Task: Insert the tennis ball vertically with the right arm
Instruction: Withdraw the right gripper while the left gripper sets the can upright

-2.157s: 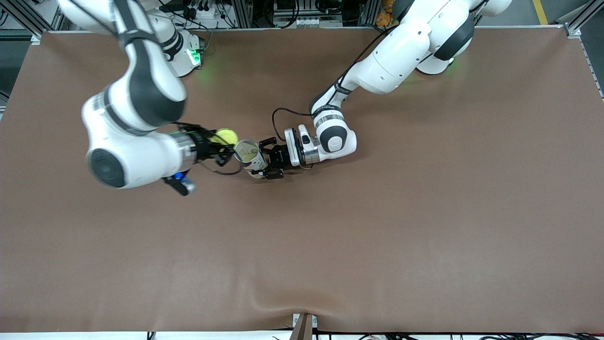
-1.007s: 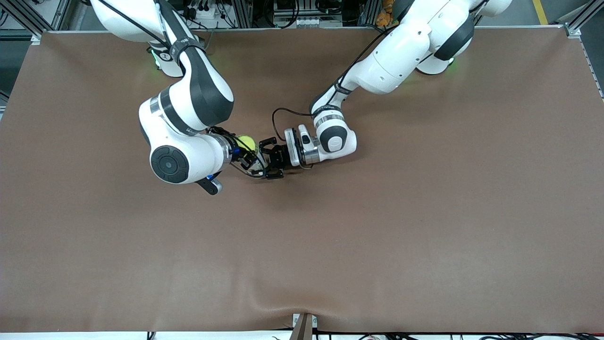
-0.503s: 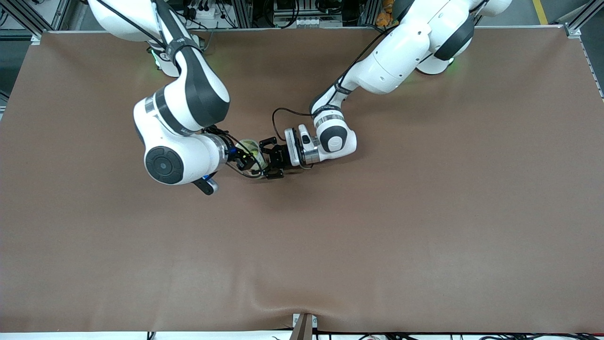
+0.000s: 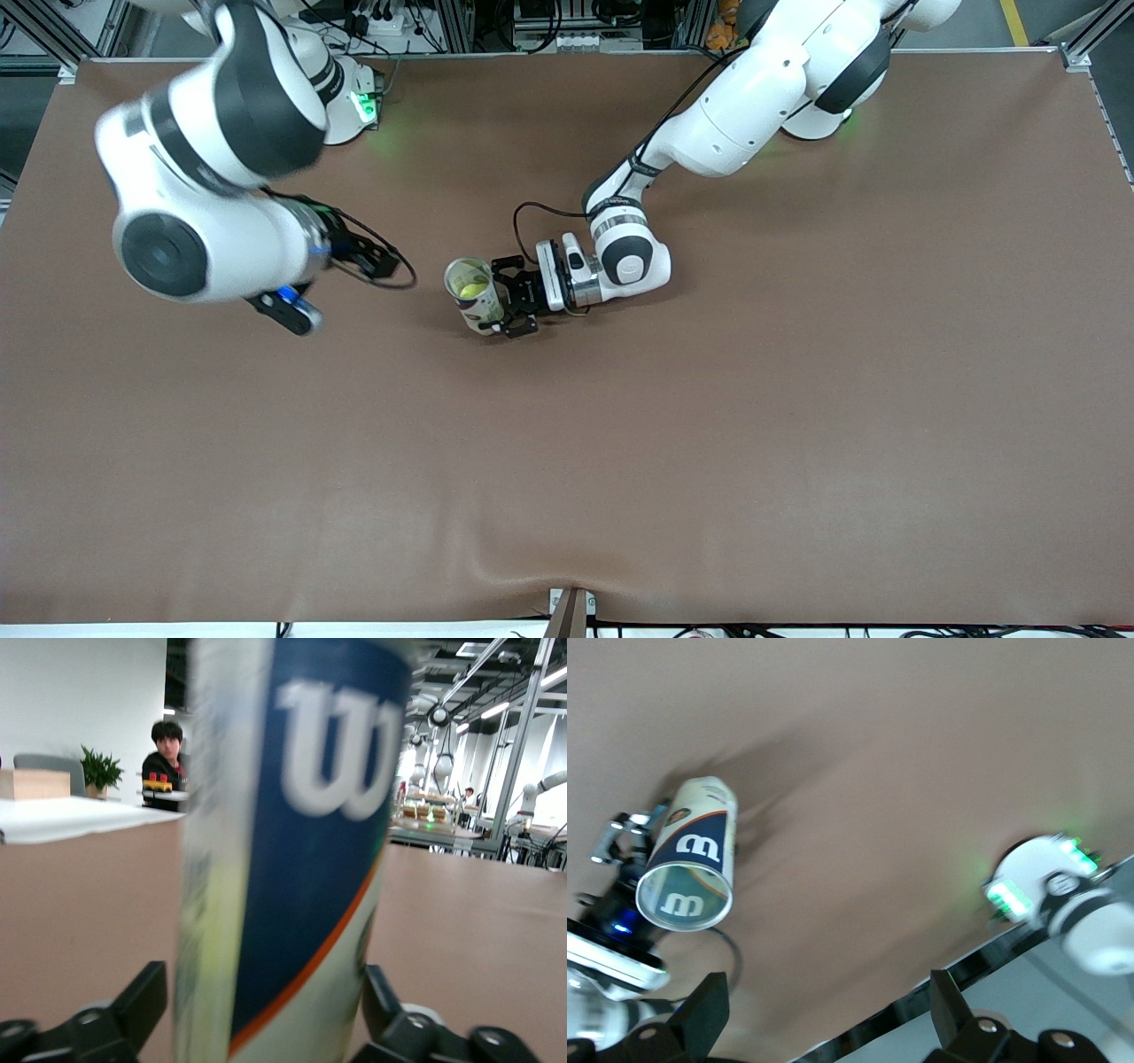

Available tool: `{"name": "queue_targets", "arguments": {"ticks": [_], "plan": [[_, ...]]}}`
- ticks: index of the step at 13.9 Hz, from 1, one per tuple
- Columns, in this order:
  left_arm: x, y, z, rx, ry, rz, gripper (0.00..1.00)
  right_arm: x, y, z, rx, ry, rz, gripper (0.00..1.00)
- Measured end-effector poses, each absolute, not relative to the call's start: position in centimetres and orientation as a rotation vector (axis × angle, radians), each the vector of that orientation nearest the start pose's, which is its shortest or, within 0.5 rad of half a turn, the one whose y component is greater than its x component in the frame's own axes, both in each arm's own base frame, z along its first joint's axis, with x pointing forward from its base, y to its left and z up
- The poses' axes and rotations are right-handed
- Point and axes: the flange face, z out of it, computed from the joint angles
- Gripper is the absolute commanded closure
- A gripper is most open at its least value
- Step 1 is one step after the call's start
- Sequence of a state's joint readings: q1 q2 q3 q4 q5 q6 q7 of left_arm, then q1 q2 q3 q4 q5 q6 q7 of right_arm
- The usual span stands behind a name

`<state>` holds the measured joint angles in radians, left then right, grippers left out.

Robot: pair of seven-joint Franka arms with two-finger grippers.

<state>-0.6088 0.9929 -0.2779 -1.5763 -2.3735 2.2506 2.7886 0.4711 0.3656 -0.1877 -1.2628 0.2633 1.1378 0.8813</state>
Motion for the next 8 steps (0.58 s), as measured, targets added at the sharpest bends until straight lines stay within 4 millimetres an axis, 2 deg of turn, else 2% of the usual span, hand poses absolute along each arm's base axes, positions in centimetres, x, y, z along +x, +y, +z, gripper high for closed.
{"name": "queue_targets", "arguments": {"ticks": [2,4,6,8], "plan": [[43.4,-52.1,7.1,1.491,-1.048,1.19,0.0,55.8,19.0,55.1,-3.068,0.709,0.814,0.0],[43.6,-51.6,7.1,1.5,-1.045,1.19,0.0,55.7,13.8,56.9,-3.087,0.588,0.79,0.0],[43.8,-50.8,8.1,1.505,-1.045,1.194,0.0,54.7,9.0,58.5,-3.128,0.456,0.738,0.0],[43.9,-48.9,9.4,1.526,-1.046,1.193,0.0,53.0,5.8,59.9,-3.162,0.356,0.651,0.0]]}}
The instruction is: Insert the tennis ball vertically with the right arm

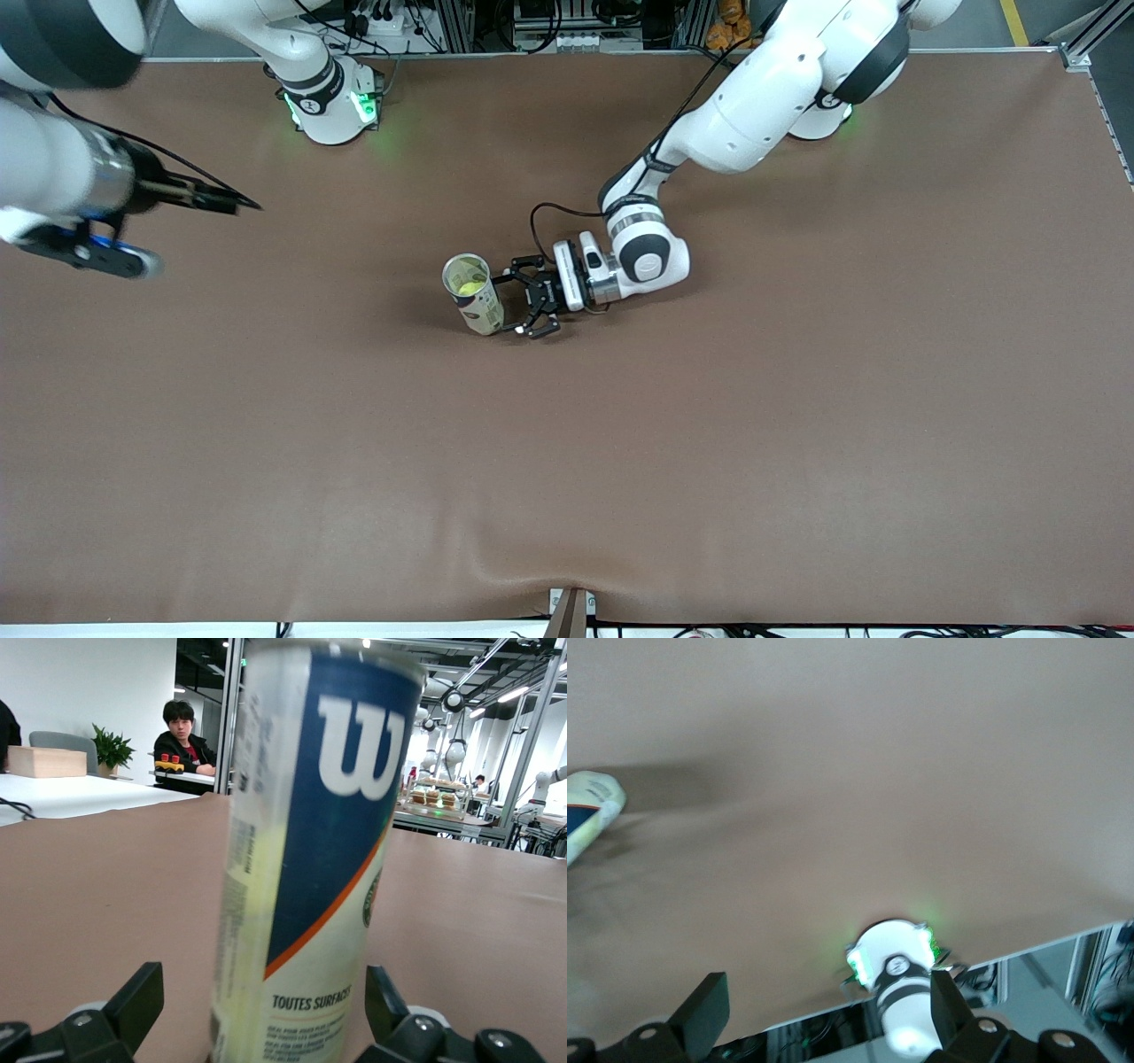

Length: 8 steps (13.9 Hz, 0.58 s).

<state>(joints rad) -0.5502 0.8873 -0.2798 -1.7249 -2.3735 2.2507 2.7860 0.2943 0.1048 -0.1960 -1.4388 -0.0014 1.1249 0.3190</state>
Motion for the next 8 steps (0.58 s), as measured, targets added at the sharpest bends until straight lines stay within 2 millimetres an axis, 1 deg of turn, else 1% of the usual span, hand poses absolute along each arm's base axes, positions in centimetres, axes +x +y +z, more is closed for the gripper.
{"name": "queue_targets", "arguments": {"ticks": [1,2,4,5,6,8], "plan": [[43.8,-47.7,10.0,1.541,-1.045,1.19,0.0,52.1,4.1,60.4,-3.167,0.31,0.599,0.0],[43.7,-46.6,10.6,1.552,-1.047,1.185,0.0,51.3,1.8,60.7,-3.157,0.268,0.548,0.0],[43.5,-44.6,11.5,1.557,-1.059,1.156,0.0,49.2,-3.3,61.1,-3.124,0.211,0.445,0.0],[43.3,-43.6,11.8,1.564,-1.053,1.137,0.0,48.0,-5.1,61.4,-3.112,0.204,0.401,0.0],[43.0,-42.7,12.0,1.568,-1.052,1.121,0.0,46.8,-6.0,61.8,-3.109,0.2,0.368,0.0],[42.7,-40.8,12.6,1.554,-1.103,1.087,0.0,45.1,-6.0,63.0,-3.133,0.182,0.313,0.0]]}}
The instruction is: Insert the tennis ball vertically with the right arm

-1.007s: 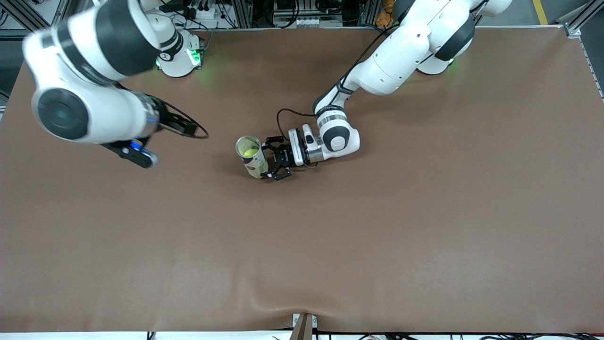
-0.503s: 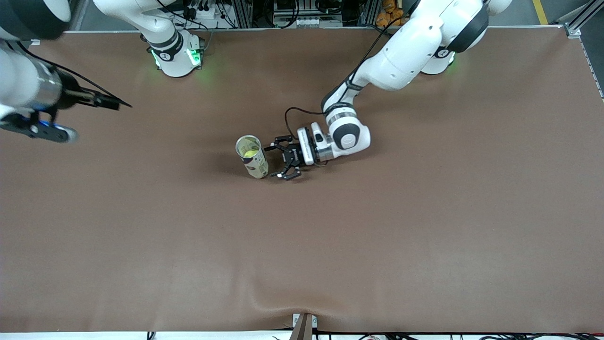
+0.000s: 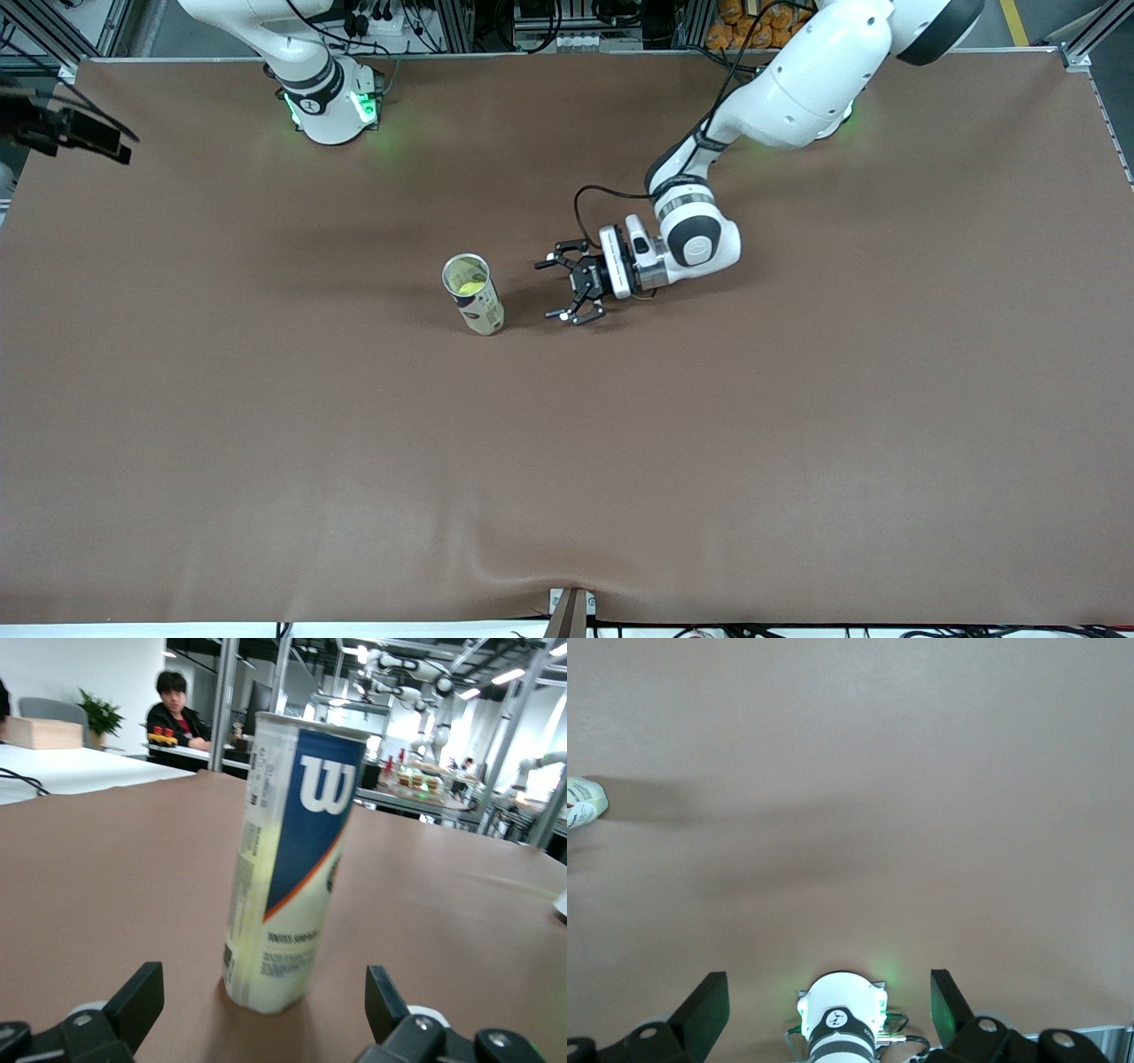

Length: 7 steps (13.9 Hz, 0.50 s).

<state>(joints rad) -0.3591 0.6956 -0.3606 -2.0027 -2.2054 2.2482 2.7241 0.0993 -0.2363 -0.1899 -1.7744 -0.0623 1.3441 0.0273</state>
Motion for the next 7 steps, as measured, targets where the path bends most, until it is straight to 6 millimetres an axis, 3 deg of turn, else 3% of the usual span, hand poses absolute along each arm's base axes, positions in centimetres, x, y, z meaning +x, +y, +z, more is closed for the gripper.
{"name": "queue_targets", "arguments": {"ticks": [4,7], "plan": [[43.8,-34.9,12.9,1.56,-1.196,1.003,0.0,44.1,-4.0,65.8,-3.154,0.112,0.147,0.0],[46.8,-29.3,14.3,1.55,-1.314,0.886,0.0,44.0,-2.3,67.2,-3.158,0.044,0.032,0.0]]}}
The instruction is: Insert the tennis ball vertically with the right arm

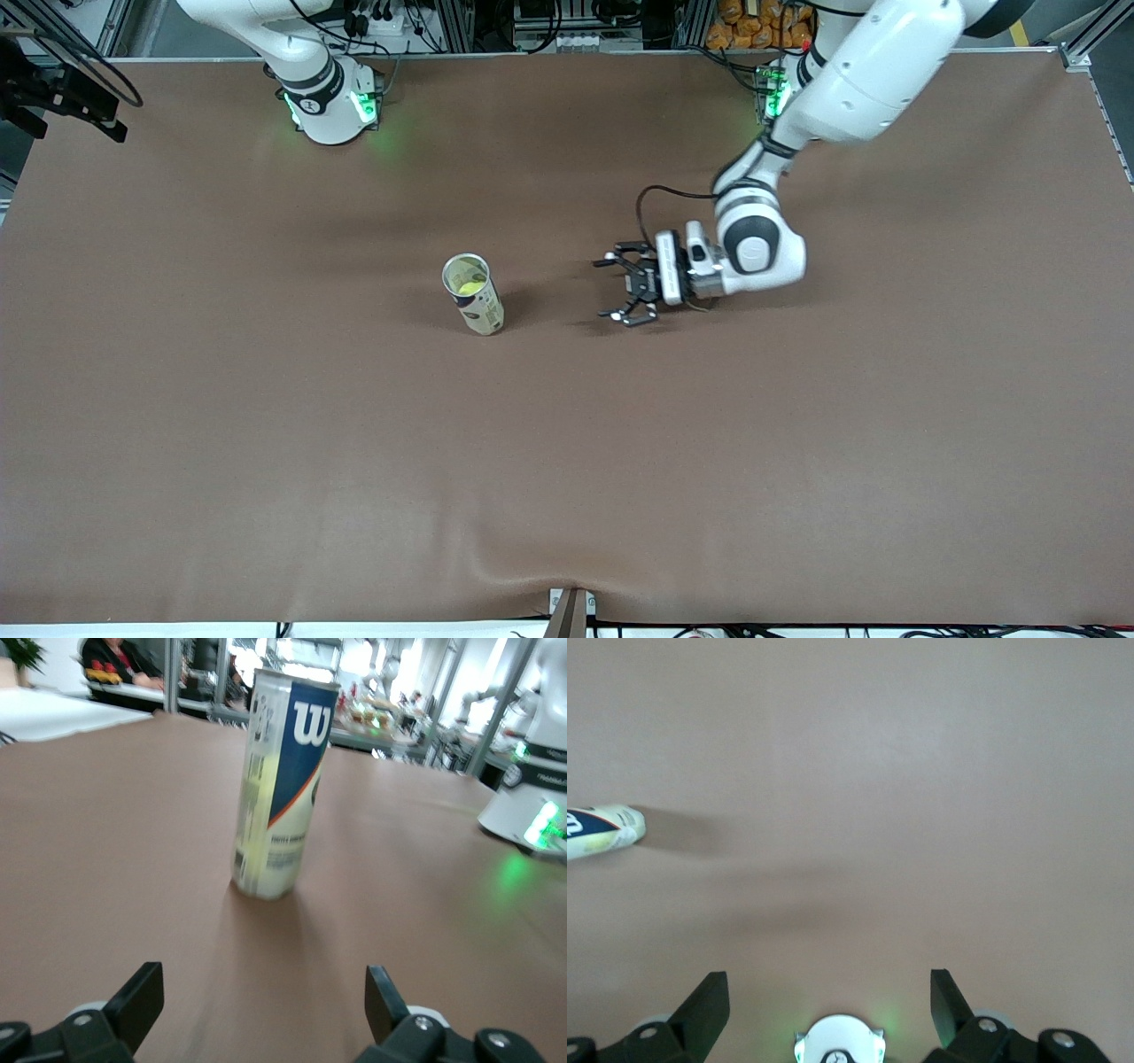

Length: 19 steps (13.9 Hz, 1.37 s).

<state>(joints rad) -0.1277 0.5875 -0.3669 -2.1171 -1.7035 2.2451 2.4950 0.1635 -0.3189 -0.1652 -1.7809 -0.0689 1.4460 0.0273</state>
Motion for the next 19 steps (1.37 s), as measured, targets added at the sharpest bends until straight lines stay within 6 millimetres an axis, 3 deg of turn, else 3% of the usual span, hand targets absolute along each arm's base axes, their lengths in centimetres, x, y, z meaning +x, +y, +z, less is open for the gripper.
{"name": "queue_targets", "arguments": {"ticks": [5,8,11,15,17,19], "plan": [[51.3,-21.5,19.0,1.556,-1.488,0.703,0.0,45.9,-1.6,67.8,-3.164,-0.09,-0.159,0.0],[53.2,-16.6,20.9,1.54,-1.58,0.544,0.0,48.3,-1.3,67.7,-3.176,-0.104,-0.172,0.0],[55.7,-11.8,24.4,1.552,-1.65,0.383,0.0,50.3,-0.9,67.0,-3.187,-0.11,-0.152,0.0],[58.9,-9.0,30.6,1.65,-1.68,0.14,0.0,50.9,-0.6,66.6,-3.189,-0.122,-0.14,0.0],[60.4,-8.8,34.6,1.746,-1.656,0.02,0.0,51.1,-0.5,66.6,-3.191,-0.127,-0.14,0.0],[61.1,-9.4,36.9,1.83,-1.609,-0.031,0.0,51.5,-0.3,66.4,-3.193,-0.132,-0.137,0.0]]}}
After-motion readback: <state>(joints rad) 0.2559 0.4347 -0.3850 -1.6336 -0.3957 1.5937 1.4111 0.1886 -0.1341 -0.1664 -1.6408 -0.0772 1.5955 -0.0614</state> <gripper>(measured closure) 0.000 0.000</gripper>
